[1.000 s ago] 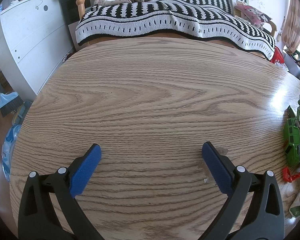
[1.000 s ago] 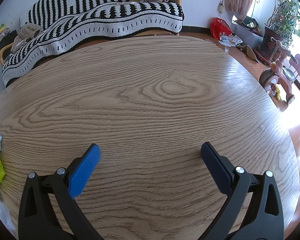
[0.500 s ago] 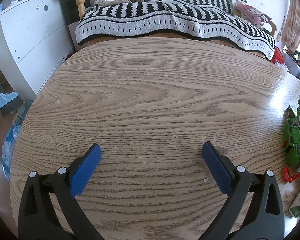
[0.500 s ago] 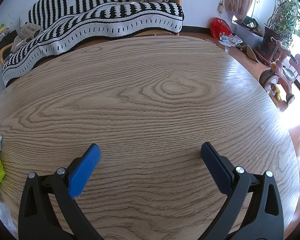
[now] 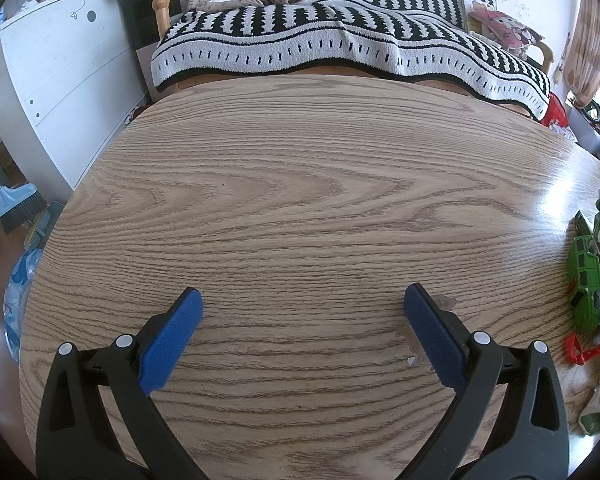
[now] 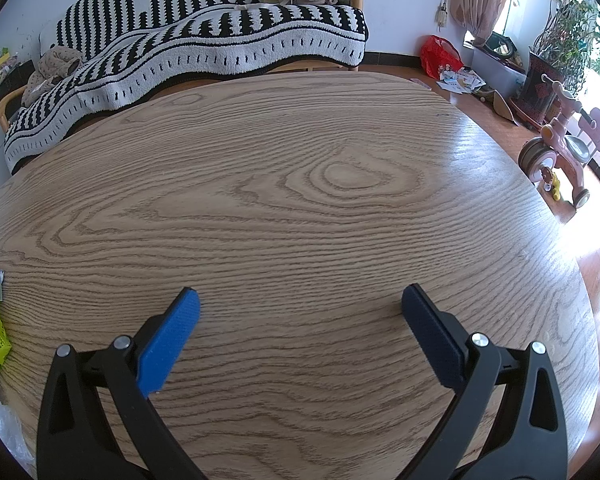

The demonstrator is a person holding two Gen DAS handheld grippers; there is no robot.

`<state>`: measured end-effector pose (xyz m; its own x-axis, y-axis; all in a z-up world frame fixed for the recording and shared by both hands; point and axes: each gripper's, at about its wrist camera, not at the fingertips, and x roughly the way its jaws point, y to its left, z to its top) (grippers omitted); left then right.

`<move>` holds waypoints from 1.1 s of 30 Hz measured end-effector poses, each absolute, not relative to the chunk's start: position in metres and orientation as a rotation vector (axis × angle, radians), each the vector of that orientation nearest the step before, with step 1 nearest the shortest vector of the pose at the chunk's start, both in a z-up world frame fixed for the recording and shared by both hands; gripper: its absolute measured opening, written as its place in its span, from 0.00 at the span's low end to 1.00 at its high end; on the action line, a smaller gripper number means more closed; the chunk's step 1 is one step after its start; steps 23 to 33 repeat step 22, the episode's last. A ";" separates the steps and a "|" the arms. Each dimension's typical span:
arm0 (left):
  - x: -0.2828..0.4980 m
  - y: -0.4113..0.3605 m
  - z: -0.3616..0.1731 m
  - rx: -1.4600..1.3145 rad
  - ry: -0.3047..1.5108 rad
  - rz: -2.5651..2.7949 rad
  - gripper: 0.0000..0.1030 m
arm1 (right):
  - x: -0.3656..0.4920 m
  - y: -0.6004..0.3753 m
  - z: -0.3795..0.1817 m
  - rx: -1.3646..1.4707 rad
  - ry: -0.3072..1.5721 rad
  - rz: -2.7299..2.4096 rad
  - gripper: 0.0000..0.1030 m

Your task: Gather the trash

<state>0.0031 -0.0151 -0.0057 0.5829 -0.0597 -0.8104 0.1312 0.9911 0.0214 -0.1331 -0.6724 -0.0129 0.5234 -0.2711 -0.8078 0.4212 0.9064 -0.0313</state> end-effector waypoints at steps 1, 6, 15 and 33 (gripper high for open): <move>0.003 -0.015 -0.006 0.082 0.942 -0.112 0.94 | -0.133 -0.672 -0.013 0.176 0.932 -0.417 0.95; 0.002 -0.014 -0.005 0.082 0.942 -0.112 0.94 | -0.133 -0.673 -0.013 0.176 0.932 -0.417 0.95; 0.002 -0.015 -0.006 0.082 0.942 -0.111 0.94 | -0.133 -0.673 -0.013 0.176 0.932 -0.417 0.95; 0.003 -0.015 -0.006 0.082 0.942 -0.112 0.94 | -0.133 -0.672 -0.013 0.176 0.932 -0.417 0.95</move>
